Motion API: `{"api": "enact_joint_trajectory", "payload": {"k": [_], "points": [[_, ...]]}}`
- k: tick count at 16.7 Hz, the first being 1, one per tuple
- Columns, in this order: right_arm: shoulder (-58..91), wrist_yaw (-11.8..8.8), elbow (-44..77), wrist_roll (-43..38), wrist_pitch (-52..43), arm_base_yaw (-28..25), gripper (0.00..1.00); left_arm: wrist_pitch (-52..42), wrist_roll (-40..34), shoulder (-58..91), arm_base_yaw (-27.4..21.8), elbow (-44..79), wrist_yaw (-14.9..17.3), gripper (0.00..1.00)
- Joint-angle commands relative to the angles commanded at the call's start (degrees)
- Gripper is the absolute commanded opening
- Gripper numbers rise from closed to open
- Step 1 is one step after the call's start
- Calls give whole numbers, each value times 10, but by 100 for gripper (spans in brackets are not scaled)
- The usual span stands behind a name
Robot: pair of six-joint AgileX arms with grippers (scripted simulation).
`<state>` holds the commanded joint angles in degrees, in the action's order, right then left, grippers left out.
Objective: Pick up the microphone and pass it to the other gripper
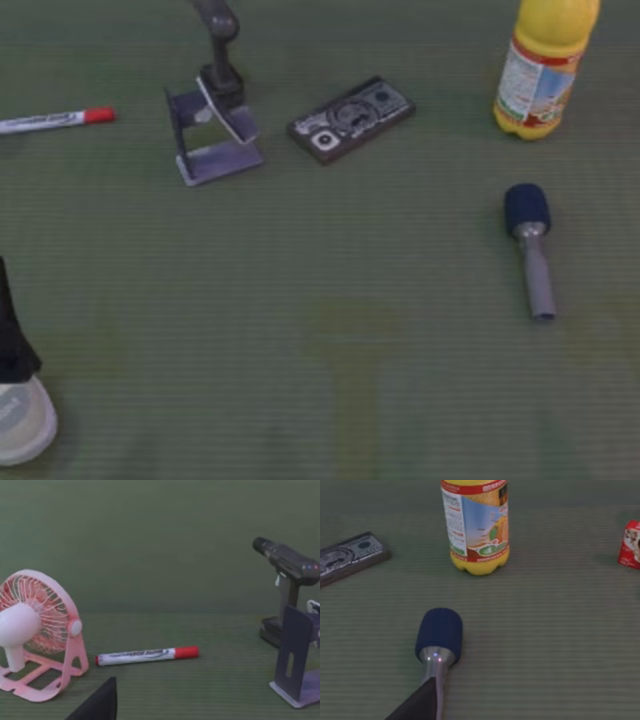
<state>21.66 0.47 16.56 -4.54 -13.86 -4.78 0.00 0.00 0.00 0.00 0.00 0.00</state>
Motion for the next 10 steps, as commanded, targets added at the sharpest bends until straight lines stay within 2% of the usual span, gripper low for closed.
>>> {"api": "enact_joint_trajectory", "payload": {"k": [10], "points": [[573,8,407,-115,-258,-99,100,0,0,0,0,0,0,100]]}}
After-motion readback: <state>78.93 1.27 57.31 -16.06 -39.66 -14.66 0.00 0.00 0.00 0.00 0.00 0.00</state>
